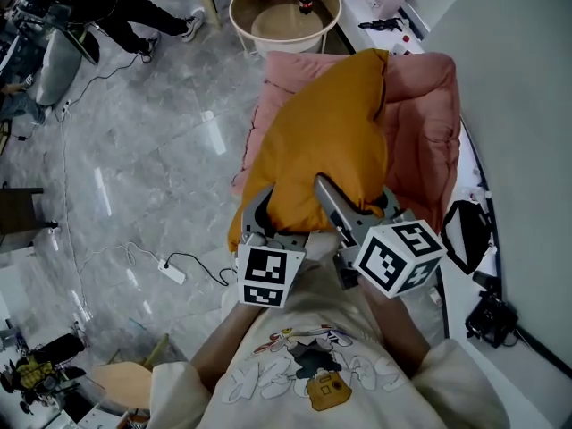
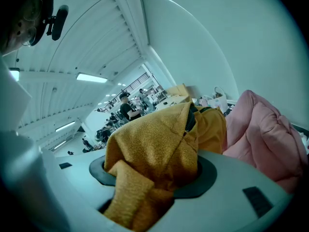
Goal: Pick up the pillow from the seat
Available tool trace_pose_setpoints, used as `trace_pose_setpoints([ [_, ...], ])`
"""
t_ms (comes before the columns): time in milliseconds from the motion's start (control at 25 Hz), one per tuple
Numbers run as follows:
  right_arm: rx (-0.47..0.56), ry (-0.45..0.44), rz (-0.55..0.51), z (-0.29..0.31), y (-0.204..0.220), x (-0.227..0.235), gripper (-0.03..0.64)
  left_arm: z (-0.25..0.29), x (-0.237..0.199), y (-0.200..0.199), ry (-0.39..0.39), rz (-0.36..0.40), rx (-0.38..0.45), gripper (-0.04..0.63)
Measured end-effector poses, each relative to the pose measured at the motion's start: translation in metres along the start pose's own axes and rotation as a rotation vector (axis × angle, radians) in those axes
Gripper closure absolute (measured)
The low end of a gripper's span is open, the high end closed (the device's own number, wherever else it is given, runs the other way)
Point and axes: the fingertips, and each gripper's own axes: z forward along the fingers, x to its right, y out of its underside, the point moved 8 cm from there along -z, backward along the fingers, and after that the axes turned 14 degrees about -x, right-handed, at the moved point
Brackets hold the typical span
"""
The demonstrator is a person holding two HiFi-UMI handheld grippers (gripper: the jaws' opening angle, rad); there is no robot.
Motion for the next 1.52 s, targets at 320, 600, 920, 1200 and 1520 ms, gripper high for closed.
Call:
trace_pose_setpoints([
  [320,0.008,0.018,0.024,0.01,0.004,-0.029,0.327,-0.021,-0.024,0.006,0.028,0.015,-0.004,0.308],
  [600,0.031,0.056,0.026,0.015,0.017,-0.062,0.327,-0.044,-0.042,0.019,0.061,0.026,0.01,0.308],
  [920,0.059,0.091,0.028,0.019,0.038,-0.103,0.327,-0.076,-0.061,0.041,0.09,0.043,0.026,0.308],
  [1200,0.08,0.116,0.019,0.012,0.06,-0.126,0.327,-0.096,-0.062,0.06,0.111,0.052,0.045,0.308],
  [1520,0.096,0.129,0.011,0.009,0.084,-0.157,0.327,-0.125,-0.068,0.083,0.121,0.058,0.067,0.308],
])
